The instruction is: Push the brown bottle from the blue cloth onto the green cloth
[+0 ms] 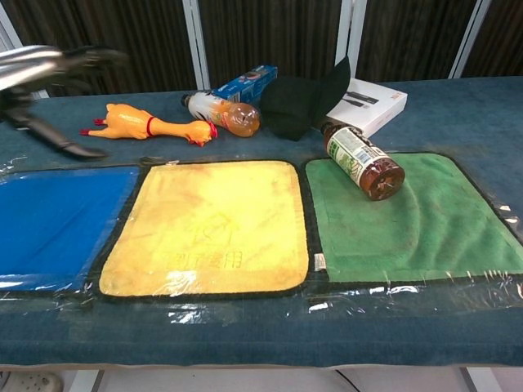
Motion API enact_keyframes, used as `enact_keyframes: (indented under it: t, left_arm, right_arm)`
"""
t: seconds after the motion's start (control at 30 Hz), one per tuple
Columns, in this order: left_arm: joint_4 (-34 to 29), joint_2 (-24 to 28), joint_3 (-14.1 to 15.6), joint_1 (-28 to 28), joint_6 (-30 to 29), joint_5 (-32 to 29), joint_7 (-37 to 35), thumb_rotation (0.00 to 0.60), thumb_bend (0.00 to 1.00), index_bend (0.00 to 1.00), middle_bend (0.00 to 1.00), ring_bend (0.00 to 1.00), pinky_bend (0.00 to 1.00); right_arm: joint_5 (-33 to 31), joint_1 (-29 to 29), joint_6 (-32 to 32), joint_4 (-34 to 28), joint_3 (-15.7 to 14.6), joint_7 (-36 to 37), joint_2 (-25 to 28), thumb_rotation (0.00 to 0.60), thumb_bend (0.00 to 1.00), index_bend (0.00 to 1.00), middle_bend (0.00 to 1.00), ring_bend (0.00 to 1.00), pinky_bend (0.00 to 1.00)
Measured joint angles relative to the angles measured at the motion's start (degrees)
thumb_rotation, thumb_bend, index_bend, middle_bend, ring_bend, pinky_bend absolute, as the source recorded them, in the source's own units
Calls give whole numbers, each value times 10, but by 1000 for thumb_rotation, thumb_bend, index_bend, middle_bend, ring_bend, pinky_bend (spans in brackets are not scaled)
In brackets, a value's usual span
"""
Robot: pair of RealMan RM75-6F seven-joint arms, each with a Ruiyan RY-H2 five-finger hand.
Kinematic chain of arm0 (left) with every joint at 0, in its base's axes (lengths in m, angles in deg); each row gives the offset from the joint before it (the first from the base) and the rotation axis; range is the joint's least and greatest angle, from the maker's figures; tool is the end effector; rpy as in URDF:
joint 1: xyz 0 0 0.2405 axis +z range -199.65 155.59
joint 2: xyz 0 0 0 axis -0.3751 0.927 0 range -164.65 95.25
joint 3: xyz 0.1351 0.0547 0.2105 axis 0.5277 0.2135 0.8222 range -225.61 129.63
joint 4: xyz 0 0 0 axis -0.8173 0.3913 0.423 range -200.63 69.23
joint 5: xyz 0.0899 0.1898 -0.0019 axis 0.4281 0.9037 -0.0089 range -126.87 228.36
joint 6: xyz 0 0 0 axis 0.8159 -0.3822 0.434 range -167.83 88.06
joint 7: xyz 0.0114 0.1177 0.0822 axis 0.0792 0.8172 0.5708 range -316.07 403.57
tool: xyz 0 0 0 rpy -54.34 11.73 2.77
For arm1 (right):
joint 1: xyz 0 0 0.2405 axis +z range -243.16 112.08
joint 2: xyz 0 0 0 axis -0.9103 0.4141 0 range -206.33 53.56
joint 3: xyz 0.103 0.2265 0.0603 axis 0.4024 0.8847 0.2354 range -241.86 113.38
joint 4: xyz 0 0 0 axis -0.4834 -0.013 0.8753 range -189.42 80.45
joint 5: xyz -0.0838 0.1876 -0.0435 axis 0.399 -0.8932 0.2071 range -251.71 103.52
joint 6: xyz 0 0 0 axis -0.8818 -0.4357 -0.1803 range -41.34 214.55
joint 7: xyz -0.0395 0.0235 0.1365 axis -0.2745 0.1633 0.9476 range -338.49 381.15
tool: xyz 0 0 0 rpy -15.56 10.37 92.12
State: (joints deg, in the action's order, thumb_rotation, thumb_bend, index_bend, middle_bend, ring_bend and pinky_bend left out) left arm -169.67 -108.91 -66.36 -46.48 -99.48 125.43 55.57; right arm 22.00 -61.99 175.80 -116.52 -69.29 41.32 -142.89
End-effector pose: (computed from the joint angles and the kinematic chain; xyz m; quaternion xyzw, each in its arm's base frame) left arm -0.1655 0.2980 0.0786 -0.6560 -0.4236 -0.4611 0.4214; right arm -0.3874 -0.1498 0.1876 0.6817 -0.3480 0.3388 0.5471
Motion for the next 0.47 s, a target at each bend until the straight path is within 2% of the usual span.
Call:
enact_keyframes:
  t: [0.13, 0.23, 0.33, 0.4, 0.47]
  left_arm:
    - [24, 35, 83, 114, -187, 112, 17, 600, 116, 0, 0, 0, 100]
    - [80, 40, 136, 199, -294, 170, -28, 600, 114, 0, 0, 0, 99]
    - [151, 42, 176, 243, -344, 213, -96, 600, 97, 0, 0, 0, 99]
    - [187, 45, 199, 250, -349, 230, -128, 600, 93, 0, 0, 0, 99]
    - [196, 49, 213, 253, -344, 238, -136, 600, 92, 0, 0, 0, 99]
  right_arm:
    - [-1, -2, -6, -93, 0, -72, 18, 600, 184, 0, 0, 0, 0]
    - [1, -6, -2, -151, 1, -122, 24, 600, 184, 0, 0, 0, 0]
    - [-3, -12, 0, -180, 5, -166, 23, 600, 183, 0, 0, 0, 0]
    - [-11, -16, -1, -188, 8, -181, 22, 600, 184, 0, 0, 0, 0]
    - [-18, -18, -5, -189, 11, -182, 22, 600, 184, 0, 0, 0, 0]
